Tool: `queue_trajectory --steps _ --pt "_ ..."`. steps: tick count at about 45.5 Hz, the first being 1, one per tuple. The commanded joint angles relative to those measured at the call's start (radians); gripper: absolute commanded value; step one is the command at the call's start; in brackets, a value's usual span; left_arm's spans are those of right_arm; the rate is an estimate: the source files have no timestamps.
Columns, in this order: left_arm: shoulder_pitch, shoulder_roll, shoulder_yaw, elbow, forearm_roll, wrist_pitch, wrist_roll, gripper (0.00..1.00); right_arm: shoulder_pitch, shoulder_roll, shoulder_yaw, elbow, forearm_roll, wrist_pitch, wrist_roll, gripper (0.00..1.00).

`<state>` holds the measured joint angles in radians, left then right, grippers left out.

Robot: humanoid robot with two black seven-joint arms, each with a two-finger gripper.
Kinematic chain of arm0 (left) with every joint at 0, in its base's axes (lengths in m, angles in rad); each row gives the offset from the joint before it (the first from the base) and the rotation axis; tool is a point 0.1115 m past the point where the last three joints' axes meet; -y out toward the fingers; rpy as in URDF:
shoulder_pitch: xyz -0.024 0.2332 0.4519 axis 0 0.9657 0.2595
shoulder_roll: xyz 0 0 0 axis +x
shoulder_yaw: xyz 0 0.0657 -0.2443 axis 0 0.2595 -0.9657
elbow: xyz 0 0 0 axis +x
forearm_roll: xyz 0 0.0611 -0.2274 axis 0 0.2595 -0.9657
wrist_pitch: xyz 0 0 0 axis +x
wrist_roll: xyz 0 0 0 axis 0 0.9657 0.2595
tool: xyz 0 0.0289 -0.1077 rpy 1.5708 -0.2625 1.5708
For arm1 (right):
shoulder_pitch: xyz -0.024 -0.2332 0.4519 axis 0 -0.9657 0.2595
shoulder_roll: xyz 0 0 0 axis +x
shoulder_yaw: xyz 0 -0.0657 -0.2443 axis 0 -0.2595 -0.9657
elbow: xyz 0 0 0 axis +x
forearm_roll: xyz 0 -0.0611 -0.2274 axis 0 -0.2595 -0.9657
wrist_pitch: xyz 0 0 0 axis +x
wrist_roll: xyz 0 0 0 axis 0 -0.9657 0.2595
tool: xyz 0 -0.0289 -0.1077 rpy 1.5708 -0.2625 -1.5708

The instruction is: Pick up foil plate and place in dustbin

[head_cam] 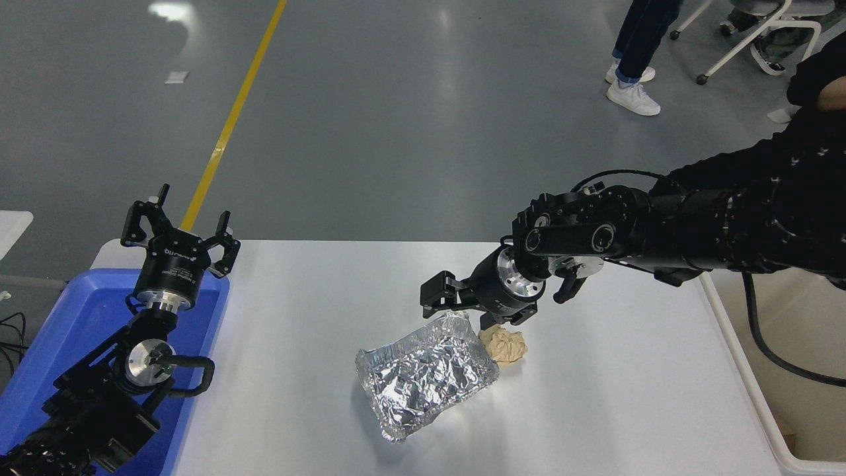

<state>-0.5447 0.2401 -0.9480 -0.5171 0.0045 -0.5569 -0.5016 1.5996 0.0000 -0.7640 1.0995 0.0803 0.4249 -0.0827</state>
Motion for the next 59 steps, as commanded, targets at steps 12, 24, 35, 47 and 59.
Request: queue_trajectory --steps 12,24,35,47,59 --pt "0.0 0.001 0.0 0.0 0.0 0.0 0.0 0.98 -0.124 0.0 0.002 0.051 0.176 -0.11 0.0 1.0" --pt "0.0 -0.001 0.0 0.0 0.0 0.0 0.0 0.98 -0.22 0.0 0.005 0.049 0.19 -0.236 0.0 1.0" --pt "0.0 0.001 0.0 0.0 0.0 -0.001 0.0 0.98 -0.285 0.0 0.014 0.049 0.213 -0.276 0.0 1.0" --pt "0.0 0.001 0.0 0.0 0.0 0.0 0.0 0.98 -0.326 0.0 0.045 0.028 0.213 -0.411 0.003 1.0" --pt "0.0 -0.001 0.0 0.0 0.0 -0.002 0.0 0.98 -0.371 0.0 0.058 0.019 0.213 -0.526 0.003 0.99"
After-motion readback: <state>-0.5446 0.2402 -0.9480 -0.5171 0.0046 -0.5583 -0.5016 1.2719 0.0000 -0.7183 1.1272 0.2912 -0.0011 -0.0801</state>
